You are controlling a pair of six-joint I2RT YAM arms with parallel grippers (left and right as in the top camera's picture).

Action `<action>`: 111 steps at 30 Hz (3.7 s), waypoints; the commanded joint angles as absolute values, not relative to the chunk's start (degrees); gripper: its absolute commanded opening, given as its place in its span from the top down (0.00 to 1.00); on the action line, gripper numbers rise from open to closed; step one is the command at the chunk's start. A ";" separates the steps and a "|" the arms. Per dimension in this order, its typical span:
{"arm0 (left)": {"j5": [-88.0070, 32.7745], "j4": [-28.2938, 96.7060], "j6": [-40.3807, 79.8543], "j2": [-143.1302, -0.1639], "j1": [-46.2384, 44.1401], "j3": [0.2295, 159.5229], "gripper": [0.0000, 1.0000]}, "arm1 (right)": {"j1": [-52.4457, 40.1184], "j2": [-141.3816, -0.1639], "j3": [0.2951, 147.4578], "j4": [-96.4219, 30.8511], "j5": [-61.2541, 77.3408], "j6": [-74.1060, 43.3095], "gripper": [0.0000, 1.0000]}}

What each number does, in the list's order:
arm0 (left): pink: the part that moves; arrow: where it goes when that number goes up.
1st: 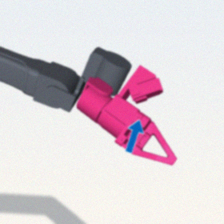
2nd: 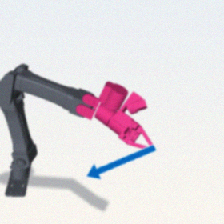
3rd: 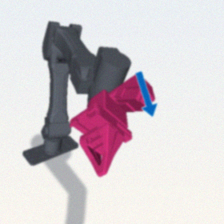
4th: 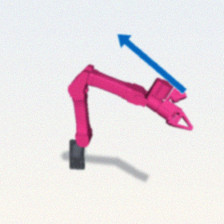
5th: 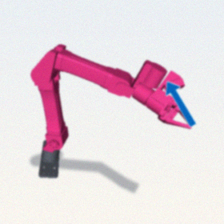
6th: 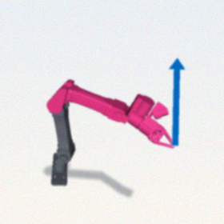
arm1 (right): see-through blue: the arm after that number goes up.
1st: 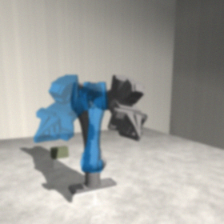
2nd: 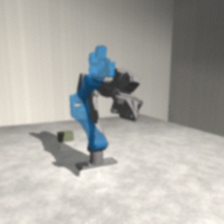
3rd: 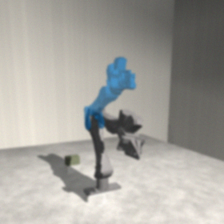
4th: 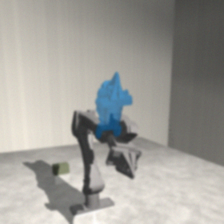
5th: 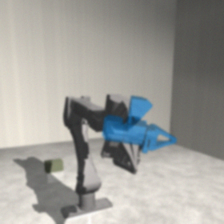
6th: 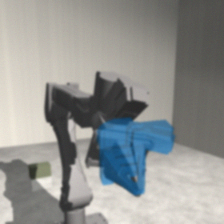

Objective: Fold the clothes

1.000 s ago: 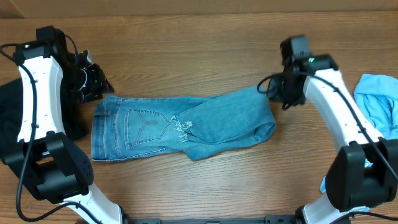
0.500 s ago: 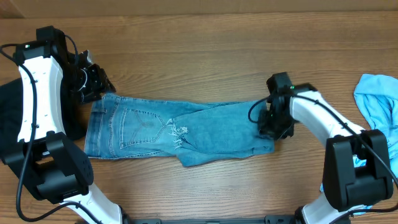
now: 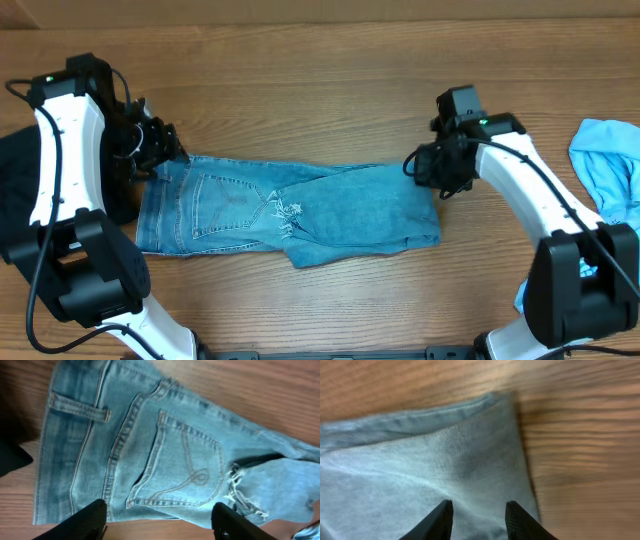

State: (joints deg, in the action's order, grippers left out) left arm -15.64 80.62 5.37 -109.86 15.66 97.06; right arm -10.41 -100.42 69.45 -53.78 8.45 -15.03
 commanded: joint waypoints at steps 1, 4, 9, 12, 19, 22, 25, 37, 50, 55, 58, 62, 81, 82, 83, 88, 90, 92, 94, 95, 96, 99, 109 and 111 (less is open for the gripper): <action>-14.22 80.12 4.25 -109.30 16.08 93.19 0.26 | -11.31 -104.01 66.17 -51.42 11.90 -13.45 0.62; -11.70 78.94 4.27 -109.30 16.05 90.63 0.17 | -11.29 -106.43 63.86 -47.31 11.88 -13.45 0.60; -11.40 77.89 4.27 -109.34 16.05 88.38 0.12 | -11.11 -112.27 62.19 -36.49 9.45 -13.28 0.47; -11.38 78.17 4.25 -109.34 16.05 88.31 0.11 | -9.37 -112.97 62.30 -33.04 1.67 -17.56 0.43; -11.42 79.46 4.27 -109.34 16.05 88.27 0.10 | 3.60 -112.97 62.70 -33.67 0.45 -20.25 0.43; -11.62 79.46 4.25 -109.34 16.05 88.20 0.02 | 8.99 -112.97 62.70 -34.11 2.68 -19.27 0.43; -12.43 77.80 4.23 -109.38 15.29 87.09 0.00 | 9.76 -112.97 62.70 -34.28 2.72 -19.31 0.43; -29.89 51.05 2.26 -109.38 10.96 66.11 0.00 | 8.64 -112.97 62.70 -34.72 3.29 -19.31 0.43; -23.33 49.32 4.51 -109.38 9.34 63.90 0.00 | 8.64 -112.97 62.70 -38.26 3.27 -17.56 0.40; -22.98 47.62 6.66 -109.38 9.32 63.72 0.09 | 8.64 -112.97 62.70 -39.31 3.27 -17.58 0.39; -27.16 43.20 6.63 -109.38 9.30 60.53 0.42 | 8.64 -112.97 62.70 -39.38 3.25 -17.58 0.39; -27.81 38.28 6.83 -109.38 9.23 55.66 0.80 | 8.64 -112.97 62.70 -39.53 3.25 -17.58 0.38; -15.46 49.60 6.44 -98.72 19.27 70.43 0.96 | 8.75 -106.21 79.90 -55.09 3.27 -15.35 0.29; -15.38 50.81 6.42 -98.65 19.99 71.99 0.96 | 8.75 -105.65 82.04 -56.77 3.25 -14.70 0.29; -15.27 52.03 6.44 -98.65 20.73 73.71 0.96 | 8.75 -105.23 84.31 -58.57 3.25 -14.52 0.29; -10.28 60.90 5.19 -98.65 22.61 86.26 0.96 | 8.75 -104.92 87.92 -62.94 3.25 -14.52 0.29; -3.40 64.31 5.30 -98.65 23.16 92.07 0.96 | 8.97 -104.92 87.92 -63.81 3.27 -14.52 0.29; -0.25 67.07 5.28 -98.65 24.32 97.95 0.96 | 9.13 -104.90 87.92 -64.64 3.25 -14.48 0.29; -0.60 68.69 5.30 -98.65 25.54 101.97 0.96 | 9.13 -104.90 87.92 -65.30 3.27 -13.43 0.28; -2.66 69.45 5.21 -98.65 25.85 103.48 0.96 | 9.13 -104.90 87.92 -65.56 3.27 -13.43 0.29; -4.91 70.26 5.04 -98.59 25.78 104.22 0.96 | 9.13 -104.90 87.92 -65.91 3.27 -13.43 0.29; -9.13 73.36 3.79 -98.61 22.79 104.33 0.96 | 9.13 -104.90 87.92 -66.39 3.29 -13.45 0.29; -9.06 74.96 6.96 -98.61 1.34 104.31 0.96 | 9.06 -104.90 87.90 -67.99 4.82 -13.47 0.29; -9.08 74.65 8.84 -98.61 -2.17 104.31 0.96 | 9.02 -104.90 87.88 -68.18 4.82 -13.47 0.29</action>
